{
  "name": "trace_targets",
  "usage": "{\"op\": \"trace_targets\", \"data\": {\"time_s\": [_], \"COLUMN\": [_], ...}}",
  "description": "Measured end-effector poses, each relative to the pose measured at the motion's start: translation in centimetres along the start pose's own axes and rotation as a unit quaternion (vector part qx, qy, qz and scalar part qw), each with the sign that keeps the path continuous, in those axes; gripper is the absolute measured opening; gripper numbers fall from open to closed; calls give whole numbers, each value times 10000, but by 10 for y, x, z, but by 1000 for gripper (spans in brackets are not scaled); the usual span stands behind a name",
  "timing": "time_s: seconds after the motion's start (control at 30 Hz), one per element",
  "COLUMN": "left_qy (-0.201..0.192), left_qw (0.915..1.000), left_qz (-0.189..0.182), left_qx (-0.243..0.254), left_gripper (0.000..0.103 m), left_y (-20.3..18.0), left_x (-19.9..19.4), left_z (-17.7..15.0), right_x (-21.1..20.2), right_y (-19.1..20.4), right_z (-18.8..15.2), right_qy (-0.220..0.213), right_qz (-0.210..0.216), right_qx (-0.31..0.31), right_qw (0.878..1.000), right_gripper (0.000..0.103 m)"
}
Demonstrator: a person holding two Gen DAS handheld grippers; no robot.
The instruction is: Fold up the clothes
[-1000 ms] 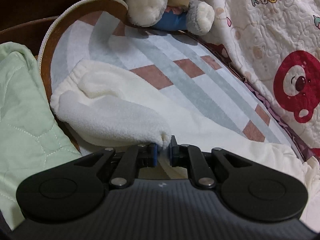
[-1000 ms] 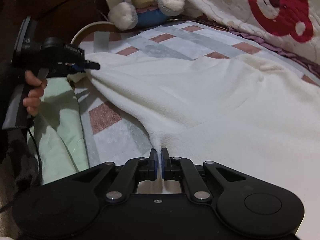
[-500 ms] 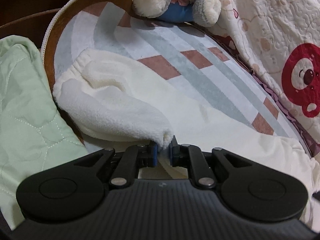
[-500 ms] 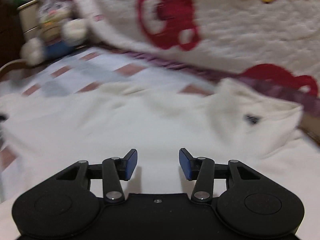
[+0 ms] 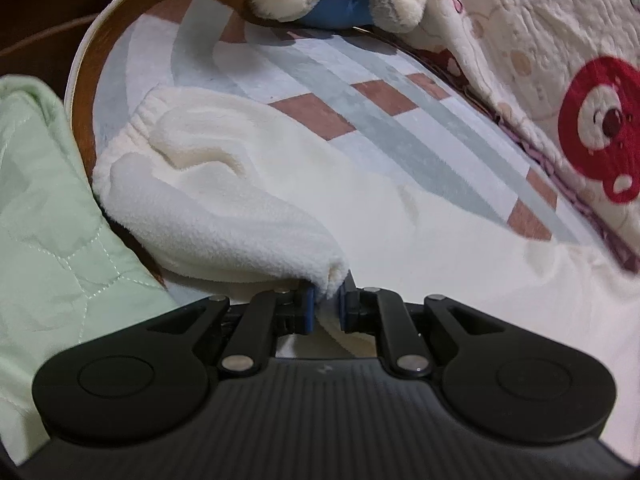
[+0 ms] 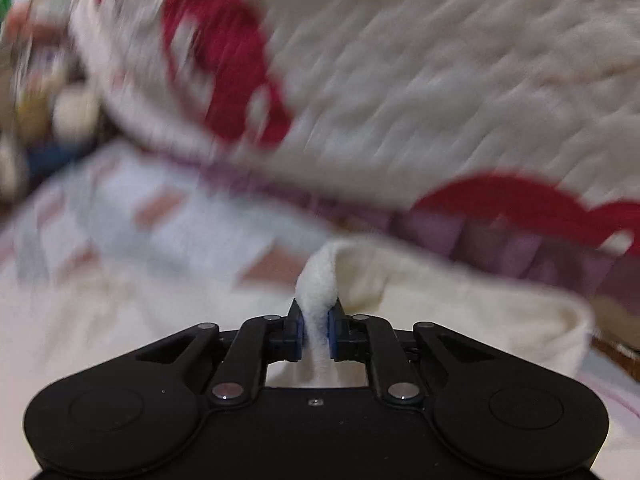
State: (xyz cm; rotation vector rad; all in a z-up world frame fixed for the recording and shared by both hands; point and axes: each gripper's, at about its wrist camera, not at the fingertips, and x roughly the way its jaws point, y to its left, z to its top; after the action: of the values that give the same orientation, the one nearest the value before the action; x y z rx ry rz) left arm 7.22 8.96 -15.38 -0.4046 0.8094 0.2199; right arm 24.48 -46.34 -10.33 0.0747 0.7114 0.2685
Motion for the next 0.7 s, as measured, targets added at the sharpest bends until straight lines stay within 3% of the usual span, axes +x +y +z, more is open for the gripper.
{"op": "trace_targets", "data": {"time_s": [0.3,0.33,0.4,0.53,0.6,0.7], "left_qy": [-52,-42,-21,-232,-578,-1043], "left_qw": [9999,9999,9999,9996,9979,9929], "left_qz": [45,47,50,175,211,-92], "left_qx": [-113,-118,-130,-21,212,573], "left_gripper": [12,13,16,23,26,43], "left_y": [4,4,5,5,-2,-20], "left_x": [-5,-7,-11,-34,-51,-65], "left_z": [-1,0,1,6,9,14], "right_x": [41,43,43,18,1,-20], "right_y": [-6,-2,4,32,46,65], "right_z": [-6,-6,-3,1,-1,-6], "right_qy": [323,303,322,-93,-364,-640], "right_qz": [-484,-611,-973,-1402,-1318,-976], "right_qx": [-114,-173,-369,-871,-1073,-1213], "right_qw": [9982,9975,9940,9862,9848,9857], "right_gripper": [15,18,35,52,53,55]}}
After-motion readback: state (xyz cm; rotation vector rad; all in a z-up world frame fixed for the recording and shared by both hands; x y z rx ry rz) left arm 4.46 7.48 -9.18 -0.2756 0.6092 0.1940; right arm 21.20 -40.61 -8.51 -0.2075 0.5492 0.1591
